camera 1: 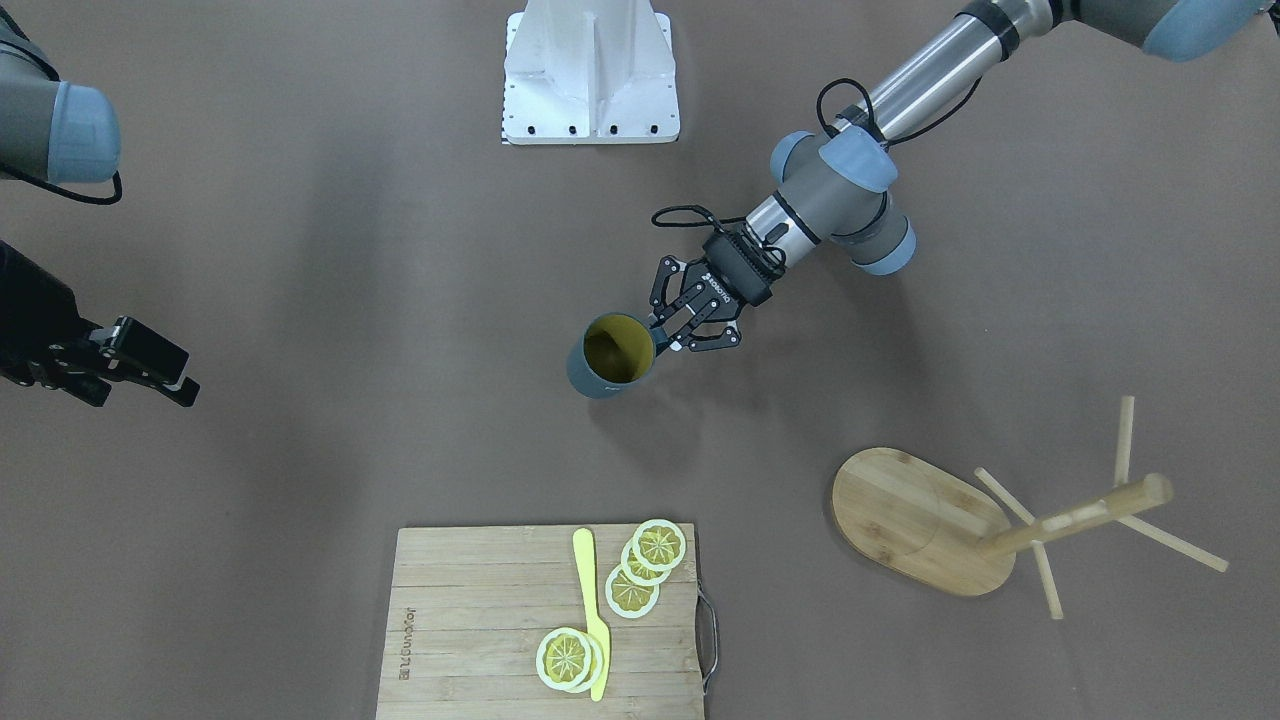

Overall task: Hang cup on storage rack
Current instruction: 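Lift the mug by its handle with the left gripper toward the stand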

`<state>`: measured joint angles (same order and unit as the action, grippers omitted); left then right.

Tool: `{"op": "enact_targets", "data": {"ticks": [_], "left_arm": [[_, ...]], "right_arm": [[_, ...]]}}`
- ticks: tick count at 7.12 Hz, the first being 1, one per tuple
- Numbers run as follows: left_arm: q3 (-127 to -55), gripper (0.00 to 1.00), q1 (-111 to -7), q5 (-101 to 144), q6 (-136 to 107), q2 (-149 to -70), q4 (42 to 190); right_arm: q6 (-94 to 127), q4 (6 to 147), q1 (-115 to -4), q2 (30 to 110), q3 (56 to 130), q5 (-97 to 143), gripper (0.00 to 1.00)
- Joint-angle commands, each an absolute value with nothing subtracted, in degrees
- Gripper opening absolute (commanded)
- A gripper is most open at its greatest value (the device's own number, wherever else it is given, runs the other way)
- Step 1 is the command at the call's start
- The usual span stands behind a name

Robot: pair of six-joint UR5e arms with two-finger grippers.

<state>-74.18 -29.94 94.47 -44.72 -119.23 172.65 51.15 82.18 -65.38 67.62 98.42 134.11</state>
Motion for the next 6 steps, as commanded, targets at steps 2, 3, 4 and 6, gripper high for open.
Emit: {"op": "enact_targets", "data": {"ticks": [2, 3, 4, 6], "left_arm": [[-78.7, 0.0, -39.4, 94.5, -70.3, -115.0, 175.2], [-78.6, 0.0, -40.0, 94.5, -84.4, -114.0, 181.1], [-78.5, 0.0, -40.9, 94.4, -96.6, -114.3, 184.1], [-78.5, 0.0, -44.4, 93.0, -114.9, -114.1, 187.6]], "right_arm": [[51.2, 82.2, -65.7, 68.6, 99.5, 134.0, 1.0], [51.2, 82.2, -65.8, 68.6, 99.8, 134.0, 1.0], [51.2, 82.2, -65.8, 68.7, 99.7, 133.5, 1.0], [51.2, 82.2, -65.7, 68.7, 99.7, 133.2, 1.0]]}}
